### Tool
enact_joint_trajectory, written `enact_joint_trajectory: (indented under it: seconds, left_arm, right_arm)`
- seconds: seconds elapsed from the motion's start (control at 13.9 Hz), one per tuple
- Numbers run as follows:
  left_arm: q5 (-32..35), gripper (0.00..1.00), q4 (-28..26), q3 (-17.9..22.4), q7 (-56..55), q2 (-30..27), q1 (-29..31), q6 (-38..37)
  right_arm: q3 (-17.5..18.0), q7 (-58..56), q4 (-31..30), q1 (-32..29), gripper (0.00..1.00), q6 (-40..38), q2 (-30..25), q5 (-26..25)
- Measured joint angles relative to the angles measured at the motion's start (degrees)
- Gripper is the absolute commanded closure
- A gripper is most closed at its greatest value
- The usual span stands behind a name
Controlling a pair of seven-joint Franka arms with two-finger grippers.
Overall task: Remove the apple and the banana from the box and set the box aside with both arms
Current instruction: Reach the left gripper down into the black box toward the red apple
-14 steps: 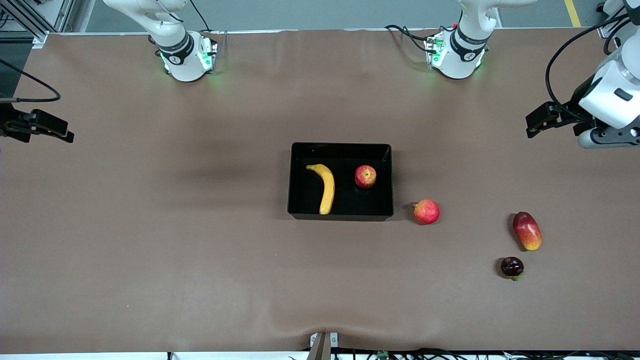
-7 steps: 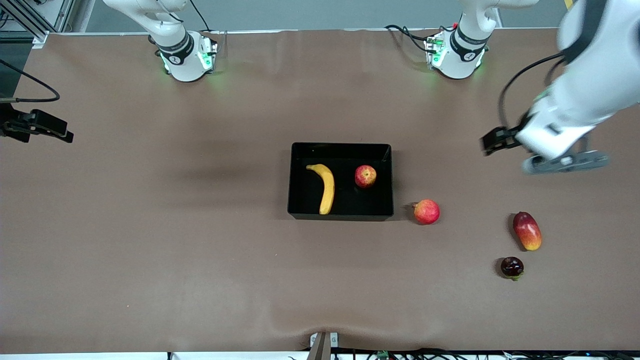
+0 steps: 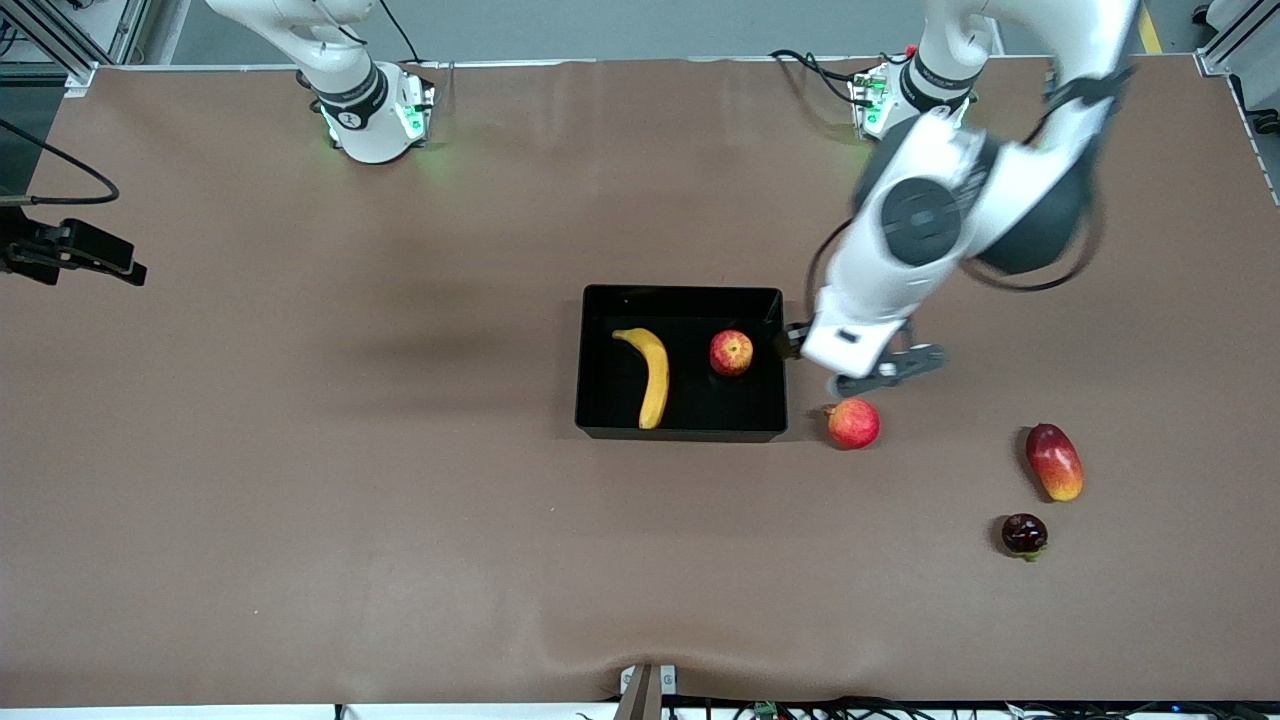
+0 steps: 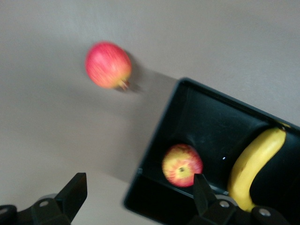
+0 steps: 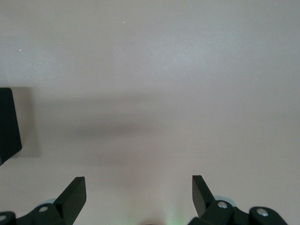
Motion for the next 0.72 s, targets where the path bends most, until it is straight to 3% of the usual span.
enact_joint_trajectory:
  seconds: [0.36,0.72]
  left_arm:
    - [0.01,0.00,-0.48,-0.08,-24.24,7.41,-6.89,9.00]
    - [0.01,0.00,-0.81,0.49,-30.40,12.71,-7.12,9.11]
  right_arm:
    - [0.05,0.00,0.00,0.07,0.00,0.01,0.00,0.00]
    - [0.03,0.00,0.00,0.06,0.00,0.01,0.00,0.00]
